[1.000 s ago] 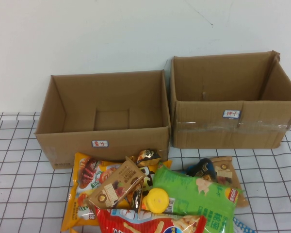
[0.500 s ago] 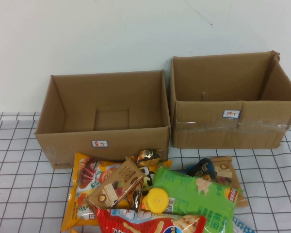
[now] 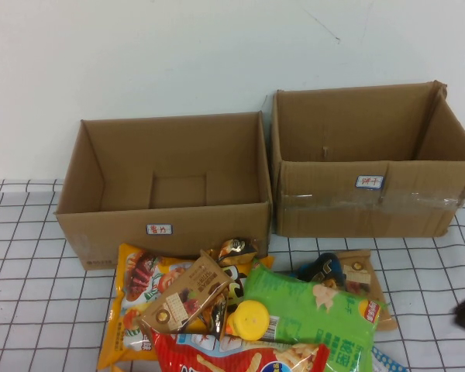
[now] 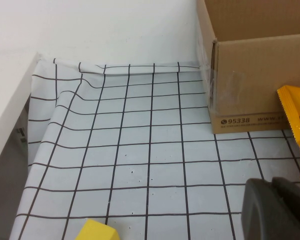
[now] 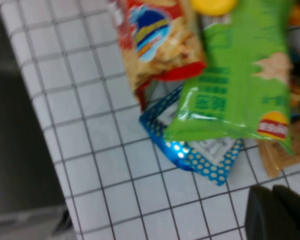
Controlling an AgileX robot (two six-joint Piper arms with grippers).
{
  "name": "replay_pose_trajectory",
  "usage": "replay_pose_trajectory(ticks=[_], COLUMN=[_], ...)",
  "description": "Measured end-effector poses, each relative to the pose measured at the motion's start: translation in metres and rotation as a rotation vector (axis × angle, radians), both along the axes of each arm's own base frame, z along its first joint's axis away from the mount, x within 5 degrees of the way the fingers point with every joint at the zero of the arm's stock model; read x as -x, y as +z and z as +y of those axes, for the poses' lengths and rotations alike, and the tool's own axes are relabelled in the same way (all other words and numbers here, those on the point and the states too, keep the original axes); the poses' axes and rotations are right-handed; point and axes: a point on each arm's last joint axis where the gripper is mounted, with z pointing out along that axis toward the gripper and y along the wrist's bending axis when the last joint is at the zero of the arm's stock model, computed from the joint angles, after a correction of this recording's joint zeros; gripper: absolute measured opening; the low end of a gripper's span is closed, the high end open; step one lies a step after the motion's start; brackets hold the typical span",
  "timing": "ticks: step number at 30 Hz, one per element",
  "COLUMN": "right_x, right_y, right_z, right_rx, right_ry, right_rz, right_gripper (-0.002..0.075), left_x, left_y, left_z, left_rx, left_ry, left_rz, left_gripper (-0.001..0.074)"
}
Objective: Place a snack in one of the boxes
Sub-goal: Pick up the potato chip
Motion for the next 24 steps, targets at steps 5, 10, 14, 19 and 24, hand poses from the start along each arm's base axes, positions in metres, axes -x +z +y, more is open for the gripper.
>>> replay_pose_trajectory(ticks=[5,10,14,19,24], right_x=[-0.017,-0.024,-0.029,-0.04,-0.045], right_y=[-0.013,-0.028,-0.045,-0.062,-0.078], right_z=[0.046,0.09,0.123,0.156,0.187], right_rx=[0.143,0.211,0.242,0.246,0.267], right_ry=[0.189,0.322,0.377,0.356,0.315], right_rz=[0.039,0.07,0.083,0.07,0.098], right_gripper=[-0.0001,0.0002,0.0071,0.0311,0.0517], left_x=[0.0,0.0,0.0,0.0,0.0], left_y=[0.0,0.0,0.0,0.0,0.0], left_z=[0.0,0.0,0.0,0.0,0.0], left_rx=[0.0,0.0,0.0,0.0,0.0], left_ry=[0.0,0.0,0.0,0.0,0.0], left_rz=[0.0,0.0,0.0,0.0,0.0], left_gripper=[-0.0003,-0.0003,-0.0003,-0.0003,-0.0003])
